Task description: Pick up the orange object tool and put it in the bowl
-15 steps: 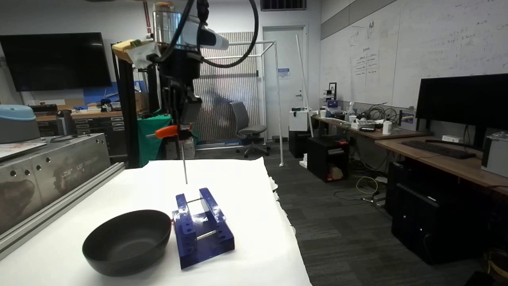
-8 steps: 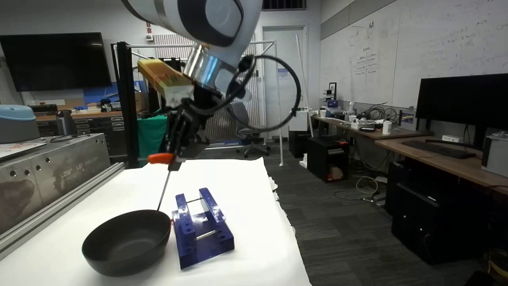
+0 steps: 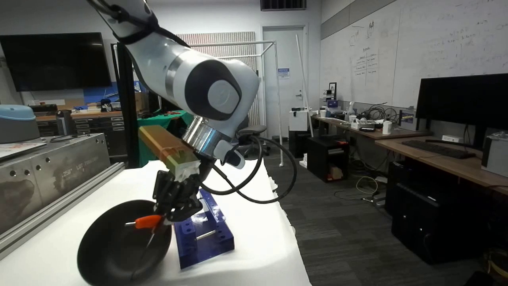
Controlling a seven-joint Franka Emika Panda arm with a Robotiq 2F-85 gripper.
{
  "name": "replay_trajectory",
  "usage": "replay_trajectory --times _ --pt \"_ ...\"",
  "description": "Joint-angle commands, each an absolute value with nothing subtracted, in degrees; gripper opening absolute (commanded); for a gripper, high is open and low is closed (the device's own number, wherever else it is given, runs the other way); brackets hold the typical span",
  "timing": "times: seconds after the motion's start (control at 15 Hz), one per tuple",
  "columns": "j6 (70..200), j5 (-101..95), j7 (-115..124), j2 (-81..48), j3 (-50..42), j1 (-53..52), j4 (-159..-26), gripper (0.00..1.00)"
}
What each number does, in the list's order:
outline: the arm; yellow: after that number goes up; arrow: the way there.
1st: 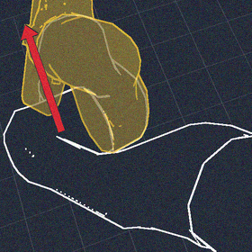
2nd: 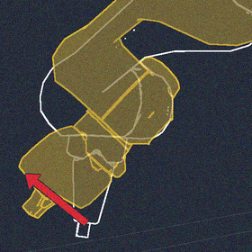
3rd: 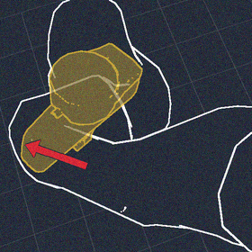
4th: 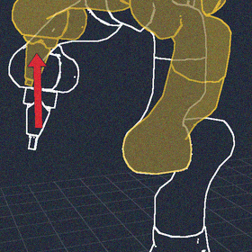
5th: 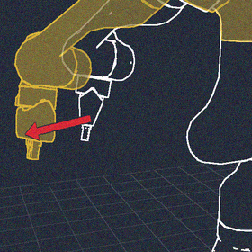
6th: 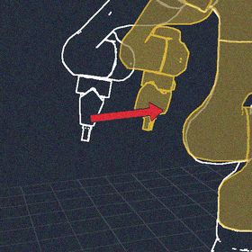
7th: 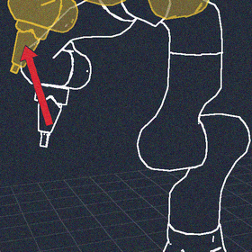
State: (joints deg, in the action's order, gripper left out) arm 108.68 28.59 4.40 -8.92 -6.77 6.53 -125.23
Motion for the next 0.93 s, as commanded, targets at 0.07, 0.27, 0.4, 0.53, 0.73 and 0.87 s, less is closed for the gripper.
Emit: replay_trajectory --times 0.07,0.27,0.4,0.53,0.73,0.87 --pt "111.07 28.85 1.32 -11.01 -4.11 5.35 -124.58 0.48" --pt "112.11 28.69 0.88 -11.74 -2.80 4.66 -124.24 0.58" --pt "112.81 28.38 0.47 -11.69 -2.31 4.36 -124.38 0.74" --pt "112.95 28.43 -0.24 -10.84 -2.14 4.40 -124.66 0.88" --pt "113.73 25.97 0.40 -7.53 -2.43 4.07 -125.36 1.00" --pt "116.69 21.49 1.04 -3.64 -2.52 3.36 -126.48 1.00"
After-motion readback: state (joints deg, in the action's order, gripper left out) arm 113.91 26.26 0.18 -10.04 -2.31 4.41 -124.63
